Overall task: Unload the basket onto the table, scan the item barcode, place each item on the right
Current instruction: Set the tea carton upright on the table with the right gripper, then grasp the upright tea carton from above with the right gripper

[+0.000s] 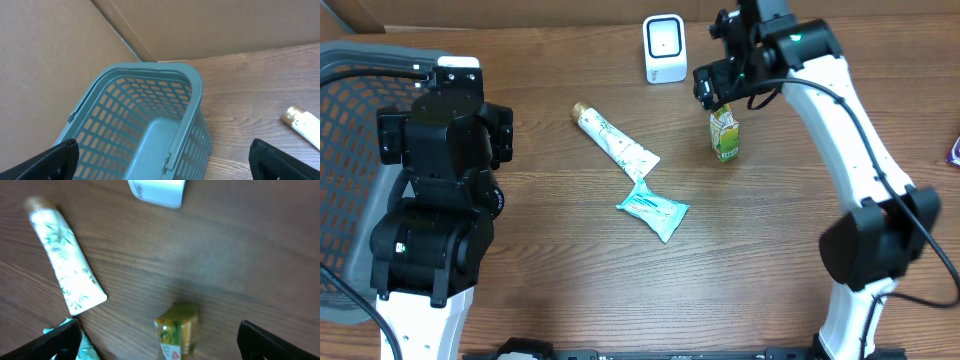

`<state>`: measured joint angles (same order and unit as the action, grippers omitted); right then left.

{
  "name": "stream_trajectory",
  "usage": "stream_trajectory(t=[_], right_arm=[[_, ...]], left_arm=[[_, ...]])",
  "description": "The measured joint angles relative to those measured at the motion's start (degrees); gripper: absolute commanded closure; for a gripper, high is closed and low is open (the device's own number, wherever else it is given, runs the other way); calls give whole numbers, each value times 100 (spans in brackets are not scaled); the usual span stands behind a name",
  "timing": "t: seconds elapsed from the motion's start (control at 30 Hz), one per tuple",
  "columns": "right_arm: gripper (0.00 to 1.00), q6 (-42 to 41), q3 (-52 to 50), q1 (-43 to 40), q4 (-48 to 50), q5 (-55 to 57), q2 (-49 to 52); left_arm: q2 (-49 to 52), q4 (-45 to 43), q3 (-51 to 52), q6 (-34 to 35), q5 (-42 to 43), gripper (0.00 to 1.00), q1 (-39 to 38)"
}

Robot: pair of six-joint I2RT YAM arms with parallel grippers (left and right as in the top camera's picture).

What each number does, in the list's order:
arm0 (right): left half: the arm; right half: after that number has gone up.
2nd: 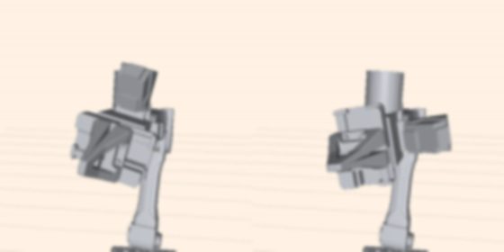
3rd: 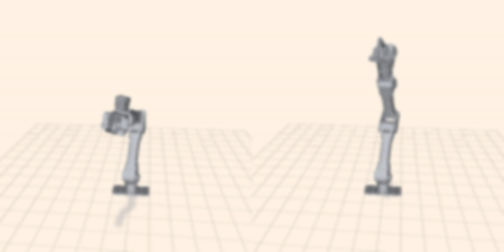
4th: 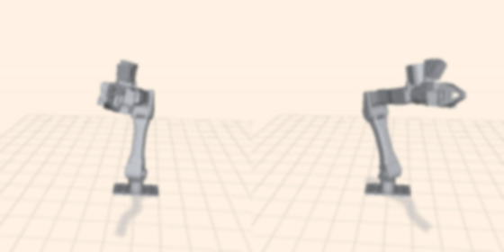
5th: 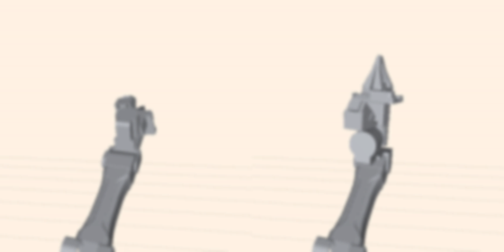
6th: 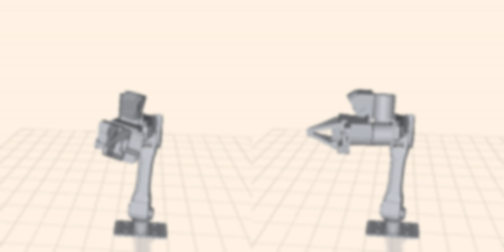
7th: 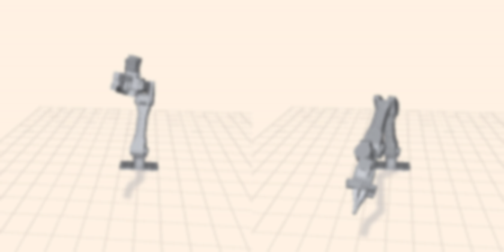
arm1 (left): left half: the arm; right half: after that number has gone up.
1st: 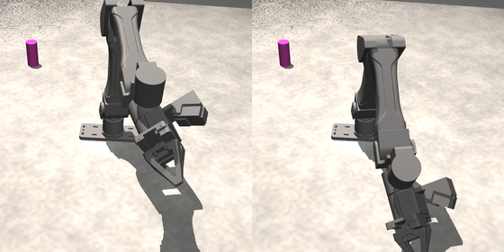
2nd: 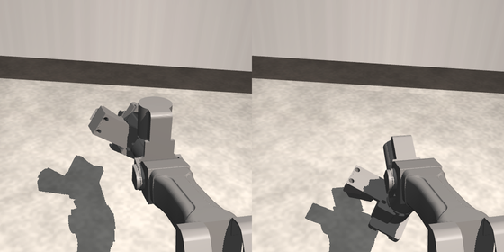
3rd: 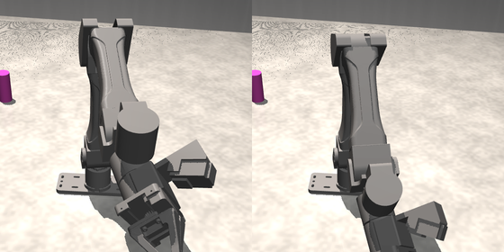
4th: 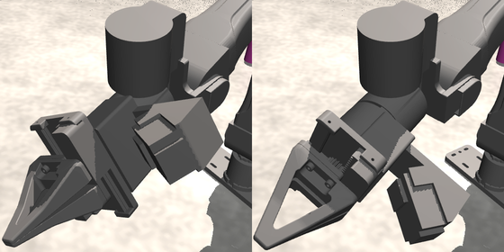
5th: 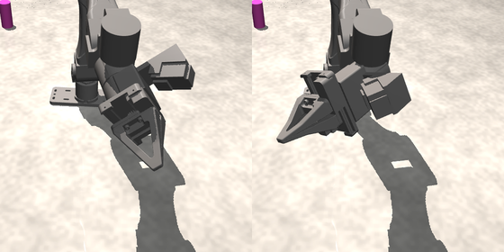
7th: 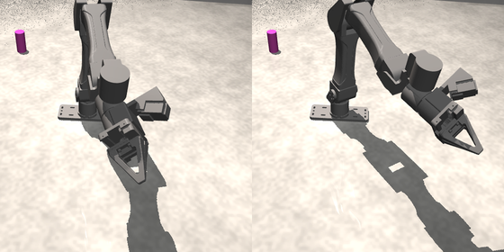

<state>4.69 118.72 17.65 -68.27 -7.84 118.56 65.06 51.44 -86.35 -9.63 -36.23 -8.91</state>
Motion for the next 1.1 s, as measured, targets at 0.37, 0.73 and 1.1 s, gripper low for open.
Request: stream_trajectory(t=[0.37,0.73,1.1], right_arm=[[0,-540,286,61,-533,125,557],[2,-621,317,61,-852,273,1244],[8,-623,317,61,-1025,540,1405]], left_arm=[[0,0,0,0,0,0,0],[0,0,0,0,0,1,0],[0,0,0,0,0,1,0]])
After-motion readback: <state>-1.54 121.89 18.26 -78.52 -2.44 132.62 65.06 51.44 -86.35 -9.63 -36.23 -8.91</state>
